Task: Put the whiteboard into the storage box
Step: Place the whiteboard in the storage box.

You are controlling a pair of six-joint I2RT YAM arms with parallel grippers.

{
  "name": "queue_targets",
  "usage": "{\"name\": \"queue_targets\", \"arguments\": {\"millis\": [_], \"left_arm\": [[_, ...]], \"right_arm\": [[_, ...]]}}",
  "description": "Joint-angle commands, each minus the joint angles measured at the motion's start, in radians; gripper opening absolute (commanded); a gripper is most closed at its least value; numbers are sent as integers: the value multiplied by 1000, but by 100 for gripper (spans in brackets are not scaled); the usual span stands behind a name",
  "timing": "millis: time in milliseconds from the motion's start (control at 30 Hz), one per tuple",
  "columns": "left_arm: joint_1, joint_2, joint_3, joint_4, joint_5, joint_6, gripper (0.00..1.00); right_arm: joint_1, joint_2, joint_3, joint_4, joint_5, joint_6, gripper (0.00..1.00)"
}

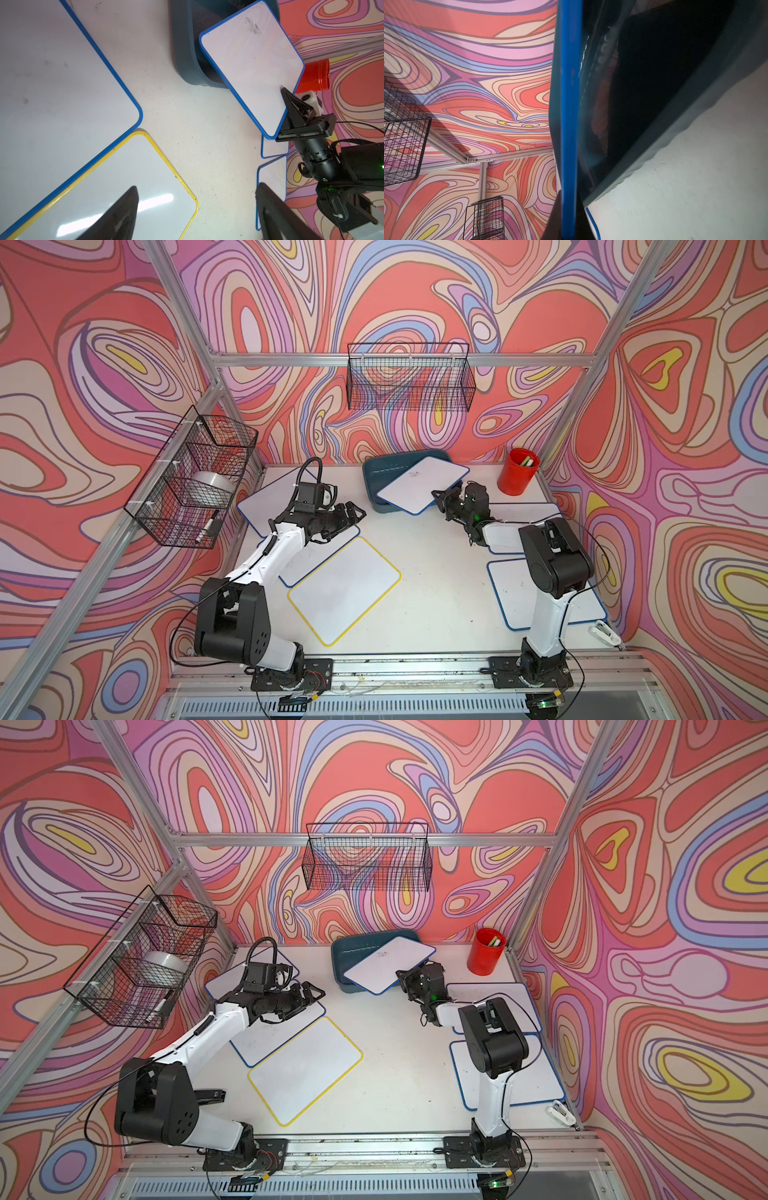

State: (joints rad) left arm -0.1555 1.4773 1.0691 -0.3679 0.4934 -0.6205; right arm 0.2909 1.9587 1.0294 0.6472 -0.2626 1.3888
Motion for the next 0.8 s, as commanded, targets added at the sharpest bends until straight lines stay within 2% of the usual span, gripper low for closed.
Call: {"name": "queue_targets", "arguments": {"millis": [0, 100, 200, 400, 500, 567, 767], "left_arm": [[19, 23, 27, -63, 32, 39, 84], [20, 37, 26, -66, 68, 31, 84], [20, 48, 63, -131, 92, 67, 84], [20, 73, 156, -285, 46, 186, 85], [23, 81, 139, -269, 22, 175, 85], [31, 92, 141, -257, 77, 164, 85], [48, 98, 136, -251, 106, 163, 84]], "right_arm": [[18, 5, -15, 127, 101, 16, 0], [36, 13, -22, 135, 134, 13, 0], [54, 28, 4, 106, 132, -4, 4], [86, 64, 38, 91, 139, -25, 14], [97, 61, 37, 84, 146, -37, 21], [106, 54, 45, 56, 158, -57, 25], [129, 35, 76, 10, 162, -115, 31]]}}
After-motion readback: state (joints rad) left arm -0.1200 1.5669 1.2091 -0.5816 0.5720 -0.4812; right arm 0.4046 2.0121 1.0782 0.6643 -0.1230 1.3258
